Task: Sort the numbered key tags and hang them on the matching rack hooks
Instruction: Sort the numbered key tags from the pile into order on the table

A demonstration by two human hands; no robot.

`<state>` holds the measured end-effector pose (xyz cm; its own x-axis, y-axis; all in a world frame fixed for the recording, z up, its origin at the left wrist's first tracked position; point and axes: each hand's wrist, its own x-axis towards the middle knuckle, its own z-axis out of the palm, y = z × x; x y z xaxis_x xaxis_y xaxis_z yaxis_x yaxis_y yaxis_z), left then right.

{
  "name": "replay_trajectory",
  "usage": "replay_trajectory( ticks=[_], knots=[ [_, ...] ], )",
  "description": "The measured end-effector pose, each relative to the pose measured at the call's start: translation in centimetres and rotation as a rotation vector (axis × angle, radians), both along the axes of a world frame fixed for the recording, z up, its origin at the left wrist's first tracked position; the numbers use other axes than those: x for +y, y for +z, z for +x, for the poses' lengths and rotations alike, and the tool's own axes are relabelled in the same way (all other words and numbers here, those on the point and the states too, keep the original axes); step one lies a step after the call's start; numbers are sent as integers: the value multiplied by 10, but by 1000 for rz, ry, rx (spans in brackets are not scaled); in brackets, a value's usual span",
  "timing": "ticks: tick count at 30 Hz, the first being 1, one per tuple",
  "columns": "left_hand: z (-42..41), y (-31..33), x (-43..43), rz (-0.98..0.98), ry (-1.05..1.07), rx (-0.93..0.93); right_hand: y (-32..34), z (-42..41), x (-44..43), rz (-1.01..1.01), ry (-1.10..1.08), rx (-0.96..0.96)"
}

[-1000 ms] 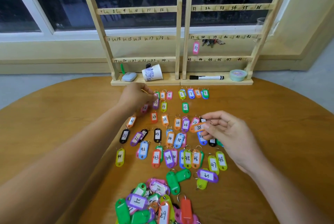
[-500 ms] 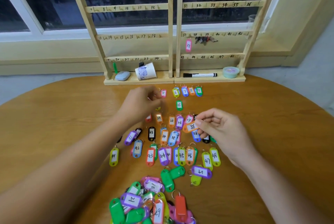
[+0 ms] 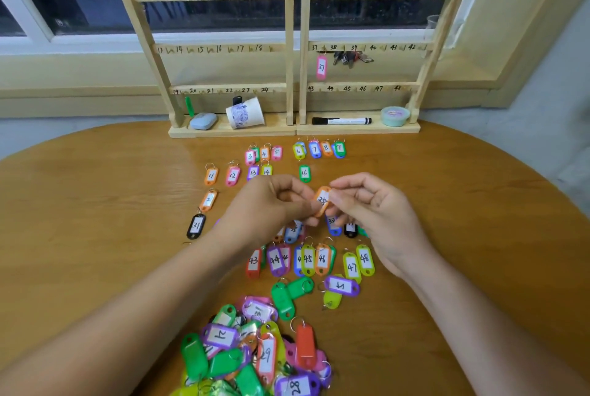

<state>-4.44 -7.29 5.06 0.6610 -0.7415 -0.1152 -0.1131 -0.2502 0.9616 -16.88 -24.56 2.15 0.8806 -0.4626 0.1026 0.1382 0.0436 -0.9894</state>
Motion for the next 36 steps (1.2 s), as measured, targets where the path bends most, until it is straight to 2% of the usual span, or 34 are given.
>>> replay_trajectory(
  ticks=[8, 12, 16, 24, 30, 36],
  knots=[
    [-12, 2, -13, -7, 18, -19, -3, 0, -9, -165, -120, -10],
    [-12, 3, -14, 17, 9, -56, -3, 0, -12, -226, -109, -18],
    [-9, 2, -9, 79, 7, -150, -8, 2, -13, -309, -118, 20],
    [0, -10, 37, 128, 37, -239, -24, 4, -19, -622, -127, 265],
    [-12, -15, 74, 189, -19, -317, -26, 4, -11, -855, -158, 273],
    [-35, -17, 105, 241, 27, -443, -21, -4, -6, -958, -137, 245]
  ],
)
